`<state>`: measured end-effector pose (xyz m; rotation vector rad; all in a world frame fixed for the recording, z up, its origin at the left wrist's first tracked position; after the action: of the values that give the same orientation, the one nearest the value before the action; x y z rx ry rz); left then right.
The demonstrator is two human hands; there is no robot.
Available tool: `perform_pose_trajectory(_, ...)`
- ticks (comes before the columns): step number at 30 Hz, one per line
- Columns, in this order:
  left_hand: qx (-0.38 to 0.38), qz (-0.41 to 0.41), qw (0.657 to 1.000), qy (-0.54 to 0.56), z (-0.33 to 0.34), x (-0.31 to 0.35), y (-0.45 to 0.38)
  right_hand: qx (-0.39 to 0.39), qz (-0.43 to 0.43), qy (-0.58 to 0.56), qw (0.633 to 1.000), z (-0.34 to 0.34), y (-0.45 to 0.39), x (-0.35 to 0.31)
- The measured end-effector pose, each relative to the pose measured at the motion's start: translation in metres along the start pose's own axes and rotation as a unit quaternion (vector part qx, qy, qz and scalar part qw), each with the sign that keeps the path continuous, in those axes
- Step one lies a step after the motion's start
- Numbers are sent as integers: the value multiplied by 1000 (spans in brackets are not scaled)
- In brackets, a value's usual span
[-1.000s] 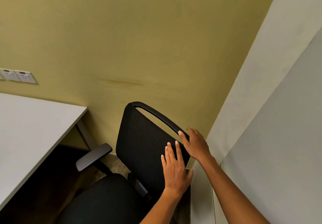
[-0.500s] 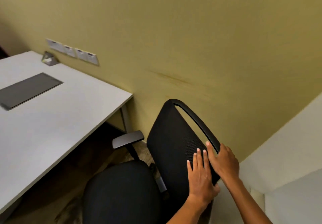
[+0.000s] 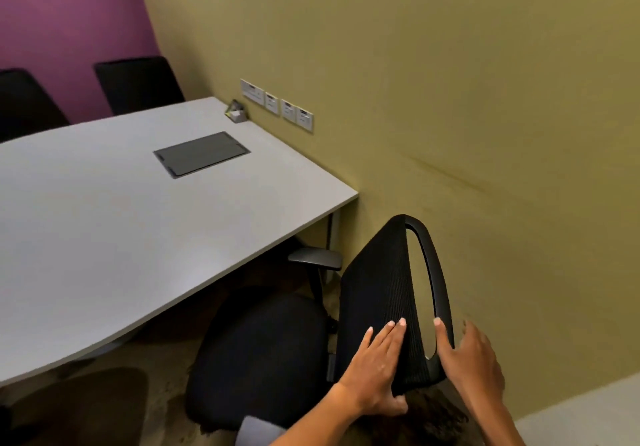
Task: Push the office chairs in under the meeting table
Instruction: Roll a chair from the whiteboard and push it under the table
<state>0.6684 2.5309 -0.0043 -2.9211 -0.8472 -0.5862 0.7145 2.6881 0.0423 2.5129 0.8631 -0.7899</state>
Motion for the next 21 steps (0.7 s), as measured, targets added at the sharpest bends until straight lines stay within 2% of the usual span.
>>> perform_pose_trajectory(1, -8, 13, 1000, 5, -2, -1, 6, 8, -7, -17, 1000, -4, -1, -1)
perform_pose_trajectory(4, -10, 10, 1000, 23, -16, -32, 61, -16, -114, -40, 993, 14, 7, -44)
perform_pose_trajectory(10, 78, -85, 991, 64, -59, -72, 150, -111, -289, 26, 950, 50, 24, -106)
perform_pose_trajectory(12, 98, -130, 985, 50, -70, -78, 163, -150, -356, 63, 920, 64, 30, -132)
perform_pose_trajectory(13, 81, -143, 986, 41, -70, -76, 159, -163, -365, 79, 913, 65, 29, -133)
perform_pose_trajectory(17, 15, -216, 976, 15, -67, -82, 168, -252, -436, 171, 847, 106, 36, -160)
perform_pose_trajectory(20, 2, -280, 960, -13, -68, -97, 171, -292, -488, 205, 797, 144, 38, -171)
perform_pose_trajectory(21, 2, -284, 959, -24, -70, -100, 175, -284, -494, 214, 793, 147, 43, -171)
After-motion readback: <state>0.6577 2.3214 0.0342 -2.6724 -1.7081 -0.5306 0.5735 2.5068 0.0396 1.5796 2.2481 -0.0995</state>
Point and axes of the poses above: each hand's wrist, its own y-axis away from the middle knuckle, its own z-axis out of the palm, x = y × z, the point moved 10 cm from there along -y, towards the middle knuckle, and after that the axes turned 14 degrees about -y, right-handed, at the moved point
